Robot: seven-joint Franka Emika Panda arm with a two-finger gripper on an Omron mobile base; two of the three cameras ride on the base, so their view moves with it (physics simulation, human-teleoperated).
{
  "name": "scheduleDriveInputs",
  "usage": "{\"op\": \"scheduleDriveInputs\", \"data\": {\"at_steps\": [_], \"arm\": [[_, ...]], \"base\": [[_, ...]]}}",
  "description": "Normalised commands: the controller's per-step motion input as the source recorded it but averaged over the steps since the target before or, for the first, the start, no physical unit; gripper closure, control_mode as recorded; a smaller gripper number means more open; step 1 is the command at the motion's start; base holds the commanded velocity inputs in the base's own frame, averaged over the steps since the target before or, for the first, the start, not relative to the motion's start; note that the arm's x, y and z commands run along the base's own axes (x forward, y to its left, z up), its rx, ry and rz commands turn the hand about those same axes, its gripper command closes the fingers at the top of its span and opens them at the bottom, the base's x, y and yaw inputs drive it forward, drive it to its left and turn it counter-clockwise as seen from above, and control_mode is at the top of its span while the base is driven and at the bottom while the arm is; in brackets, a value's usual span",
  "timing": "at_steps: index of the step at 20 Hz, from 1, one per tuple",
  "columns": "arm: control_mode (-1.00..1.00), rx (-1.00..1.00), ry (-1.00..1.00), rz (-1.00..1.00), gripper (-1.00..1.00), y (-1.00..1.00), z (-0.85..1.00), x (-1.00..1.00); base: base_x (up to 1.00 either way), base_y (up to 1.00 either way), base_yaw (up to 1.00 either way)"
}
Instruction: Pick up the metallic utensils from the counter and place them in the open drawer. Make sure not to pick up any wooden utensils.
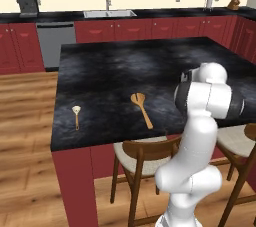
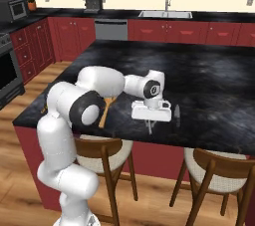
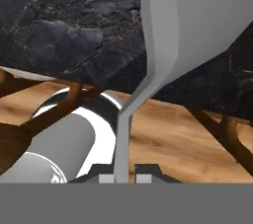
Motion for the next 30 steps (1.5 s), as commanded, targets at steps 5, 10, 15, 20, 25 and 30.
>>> {"op": "scheduleDriveInputs", "data": {"at_steps": [5,10,15,20,25,30], "arm": [[-1.00,0.00,-0.03,0.00,1.00,0.38,0.84,-0.88],[-1.00,0.00,-0.01,0.07,1.00,0.24,0.79,-0.90],[-1.00,0.00,-0.09,0.13,1.00,0.24,0.73,-0.96],[-1.00,0.00,-0.24,0.15,1.00,0.28,0.60,-0.87],[-1.00,0.00,-0.18,0.15,1.00,0.26,0.59,-0.83],[-1.00,0.00,-0.11,0.16,1.00,0.32,0.56,-0.95]], "base": [[0.00,0.00,0.00],[0.00,0.00,0.00],[0.00,0.00,0.00],[0.00,0.00,0.00],[0.00,0.00,0.00],[0.00,0.00,0.00]]}}
